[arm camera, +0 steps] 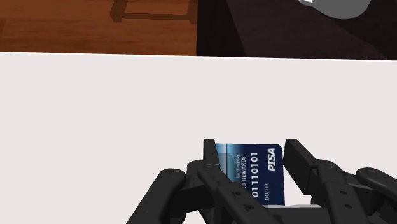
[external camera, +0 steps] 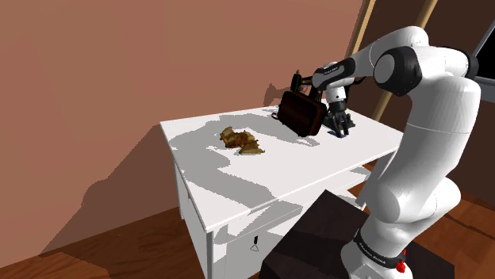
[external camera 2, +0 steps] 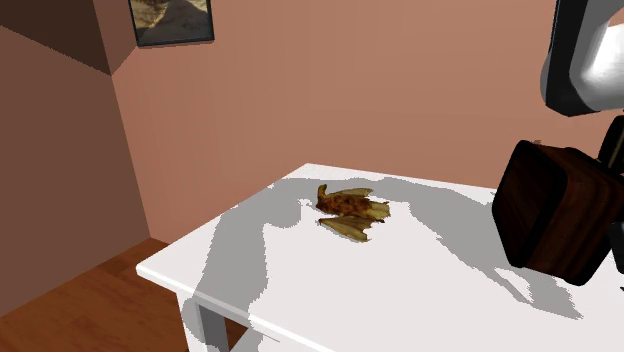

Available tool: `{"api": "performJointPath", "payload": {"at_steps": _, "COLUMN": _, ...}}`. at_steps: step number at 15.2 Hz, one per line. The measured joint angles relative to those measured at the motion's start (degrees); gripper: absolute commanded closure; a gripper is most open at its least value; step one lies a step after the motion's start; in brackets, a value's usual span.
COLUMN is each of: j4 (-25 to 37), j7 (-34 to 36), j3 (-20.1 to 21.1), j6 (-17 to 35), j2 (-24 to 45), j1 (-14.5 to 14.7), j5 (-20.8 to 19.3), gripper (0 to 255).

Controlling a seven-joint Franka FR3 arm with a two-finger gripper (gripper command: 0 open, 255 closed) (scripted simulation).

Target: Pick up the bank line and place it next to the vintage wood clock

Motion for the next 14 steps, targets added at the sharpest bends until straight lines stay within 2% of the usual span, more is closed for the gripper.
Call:
{"api": "performJointPath", "payload": {"at_steps": 10, "j4": -3.7, "j7": 1.0, "j3": -0.6, "j6": 7.4, "j2": 0.2, "j1": -0.7, "j5": 0.3, "gripper": 255}}
{"api": "performJointPath", "payload": {"at_steps": 14, "j4": -3.4, "j7": 1.1, "j3": -0.7, "j6": 7.4, "j2": 0.5, "j1": -0.8, "j5": 0.5, "gripper": 255}}
